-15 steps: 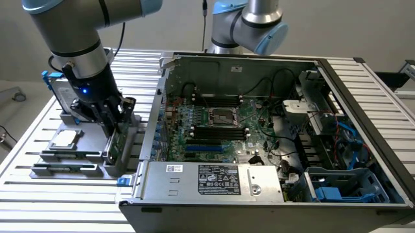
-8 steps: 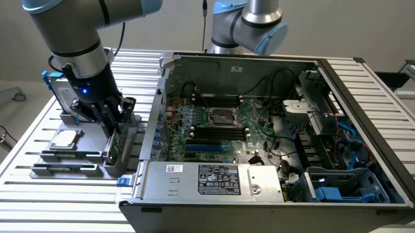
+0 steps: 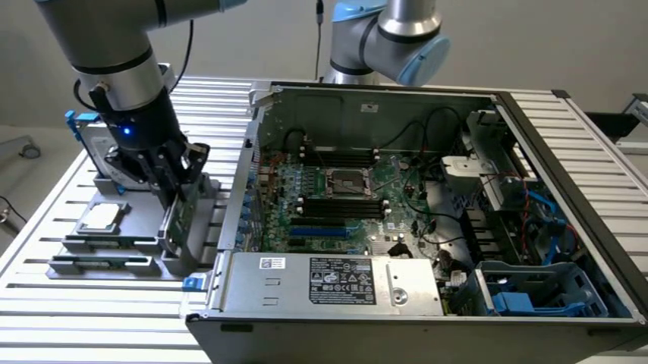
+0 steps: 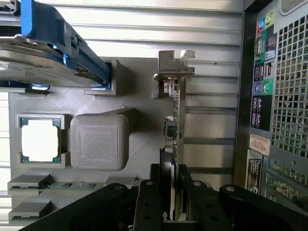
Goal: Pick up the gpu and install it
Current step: 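Pick up the gpu and move the gpu toward the slot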
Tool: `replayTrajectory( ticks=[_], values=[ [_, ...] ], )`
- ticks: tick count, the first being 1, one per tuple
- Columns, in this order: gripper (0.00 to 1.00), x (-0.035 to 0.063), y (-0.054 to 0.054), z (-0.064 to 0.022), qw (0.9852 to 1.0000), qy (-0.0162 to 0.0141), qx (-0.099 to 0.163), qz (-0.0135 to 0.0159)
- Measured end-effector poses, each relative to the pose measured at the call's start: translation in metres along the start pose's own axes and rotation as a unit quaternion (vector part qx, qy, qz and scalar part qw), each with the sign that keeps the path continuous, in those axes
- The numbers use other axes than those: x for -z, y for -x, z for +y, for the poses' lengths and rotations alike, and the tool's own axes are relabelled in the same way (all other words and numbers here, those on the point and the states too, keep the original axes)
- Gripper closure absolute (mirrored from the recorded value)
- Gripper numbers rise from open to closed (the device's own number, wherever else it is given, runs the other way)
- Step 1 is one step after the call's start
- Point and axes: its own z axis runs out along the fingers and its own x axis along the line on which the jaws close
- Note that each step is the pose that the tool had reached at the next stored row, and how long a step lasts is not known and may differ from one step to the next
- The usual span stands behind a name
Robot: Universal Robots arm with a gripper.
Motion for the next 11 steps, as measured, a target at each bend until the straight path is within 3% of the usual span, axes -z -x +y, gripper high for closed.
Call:
replayTrajectory(
  ticks=[11],
  values=[
    [0.74,0.0498,0.001,0.0007,1.0,0.0,0.0,-0.0001]
  ],
)
